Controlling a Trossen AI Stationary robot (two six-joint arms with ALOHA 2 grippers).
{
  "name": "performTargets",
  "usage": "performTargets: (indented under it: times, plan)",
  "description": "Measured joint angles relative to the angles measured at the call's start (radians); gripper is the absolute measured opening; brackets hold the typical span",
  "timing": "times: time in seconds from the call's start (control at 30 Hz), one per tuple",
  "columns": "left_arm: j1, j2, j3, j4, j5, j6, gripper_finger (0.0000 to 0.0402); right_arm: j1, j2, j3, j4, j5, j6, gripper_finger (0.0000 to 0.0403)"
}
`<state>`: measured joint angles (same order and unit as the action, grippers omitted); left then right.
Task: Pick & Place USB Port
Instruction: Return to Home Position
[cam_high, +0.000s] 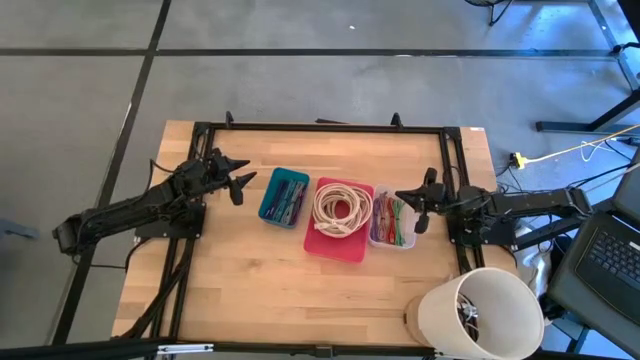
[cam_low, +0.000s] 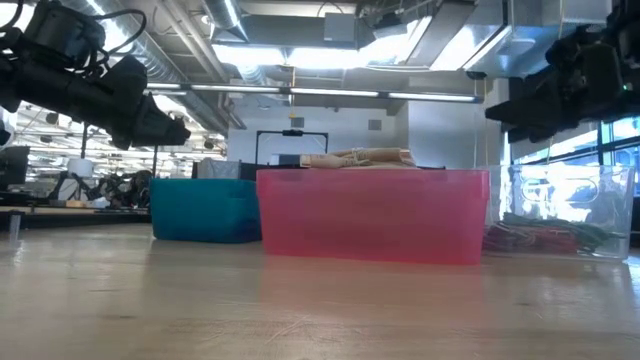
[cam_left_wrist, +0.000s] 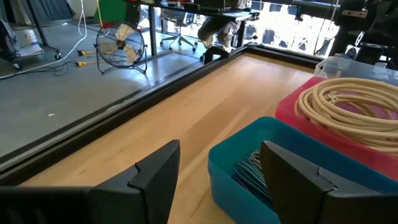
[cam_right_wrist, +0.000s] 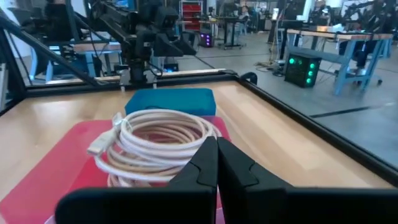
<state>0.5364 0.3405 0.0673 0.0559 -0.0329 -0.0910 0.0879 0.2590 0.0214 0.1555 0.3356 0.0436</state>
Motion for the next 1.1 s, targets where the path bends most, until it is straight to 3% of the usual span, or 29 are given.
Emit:
performTargets:
  times: [0.33,0.43,0.57,1.1]
  plan:
    - [0.0,0.0,0.0,0.0,0.0,0.0,0.0216,-0.001,-0.201,-0.016,-0.08,-0.014,-0.142,0.0]
    - [0.0,0.0,0.0,0.0,0.0,0.0,0.0216,-0.001,-0.257,-0.015,-0.074,0.041,-0.159,0.0]
    - [0.0,0.0,0.0,0.0,0.0,0.0,0.0216,-0.001,-0.259,-0.015,-0.07,0.113,-0.112,0.0012]
    - [0.0,0.0,0.0,0.0,0.0,0.0,0.0216,-0.001,-0.247,-0.015,-0.07,0.117,-0.103,0.0036]
